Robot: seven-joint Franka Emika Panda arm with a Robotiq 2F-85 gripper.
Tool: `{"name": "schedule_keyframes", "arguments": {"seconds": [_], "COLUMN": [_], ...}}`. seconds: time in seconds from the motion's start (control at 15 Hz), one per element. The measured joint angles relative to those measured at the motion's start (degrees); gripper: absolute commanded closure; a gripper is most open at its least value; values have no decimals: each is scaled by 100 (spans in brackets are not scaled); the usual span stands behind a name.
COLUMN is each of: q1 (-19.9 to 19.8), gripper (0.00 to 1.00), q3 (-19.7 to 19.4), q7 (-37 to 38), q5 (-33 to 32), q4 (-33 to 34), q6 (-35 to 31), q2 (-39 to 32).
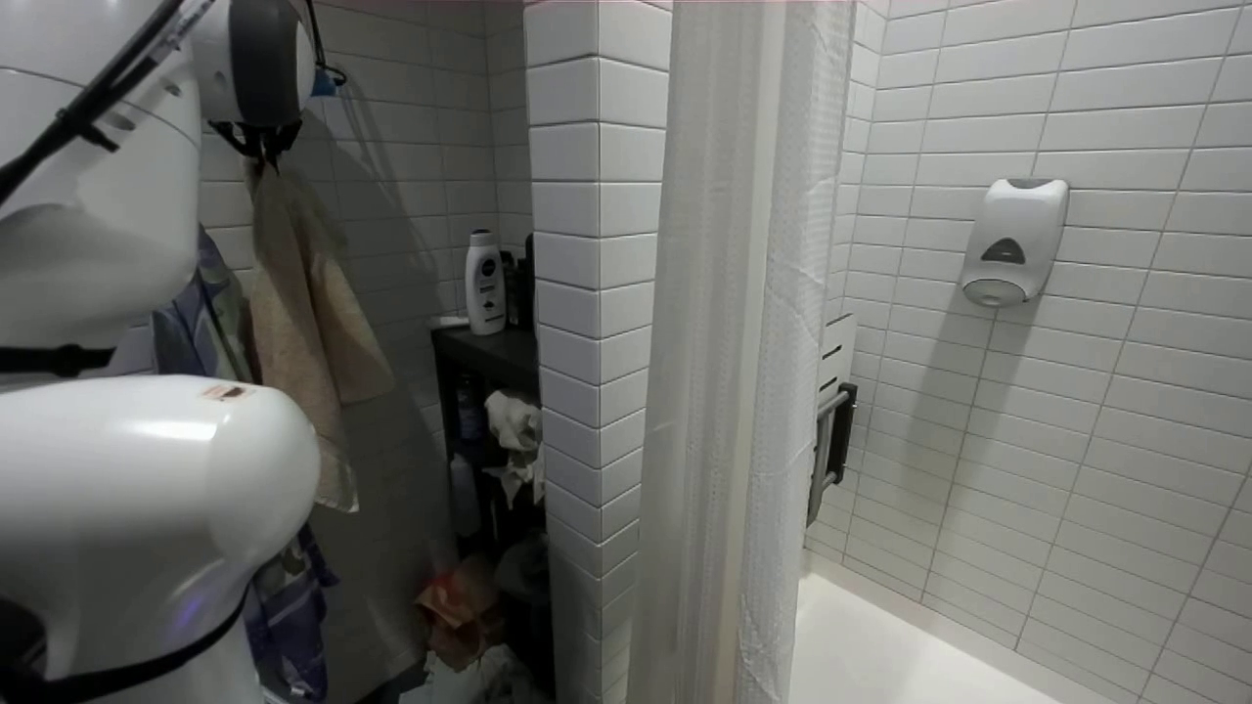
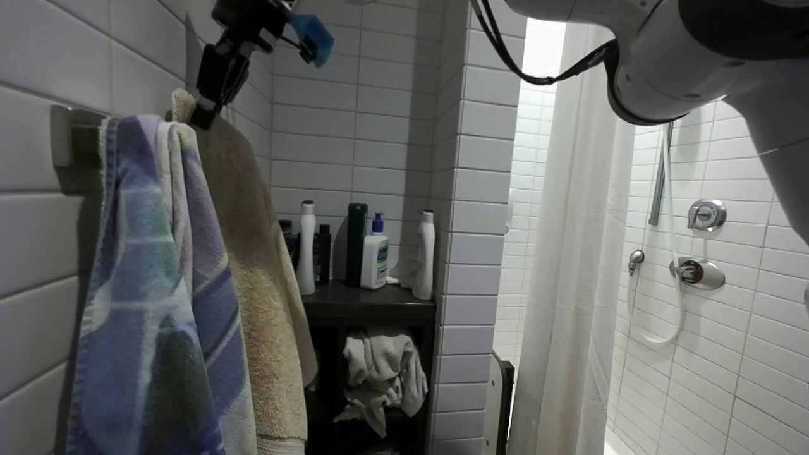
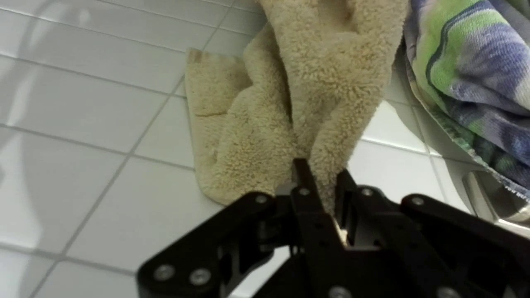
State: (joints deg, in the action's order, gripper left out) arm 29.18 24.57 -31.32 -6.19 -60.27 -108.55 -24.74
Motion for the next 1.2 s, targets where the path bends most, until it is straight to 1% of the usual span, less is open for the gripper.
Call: {"name": "schedule_keyframes", "arguments": {"seconds": [0.47,0.8,1.2], "q1": [-6,-8,-15], "gripper": [96,96,96], "q3": [-141,-372,-656], "q7": [595,1141,1698], "q5": [-117,-541,-1264], "q4": [240,277,263], "q6": [21,10,18], "q2": [405,844,1344]}}
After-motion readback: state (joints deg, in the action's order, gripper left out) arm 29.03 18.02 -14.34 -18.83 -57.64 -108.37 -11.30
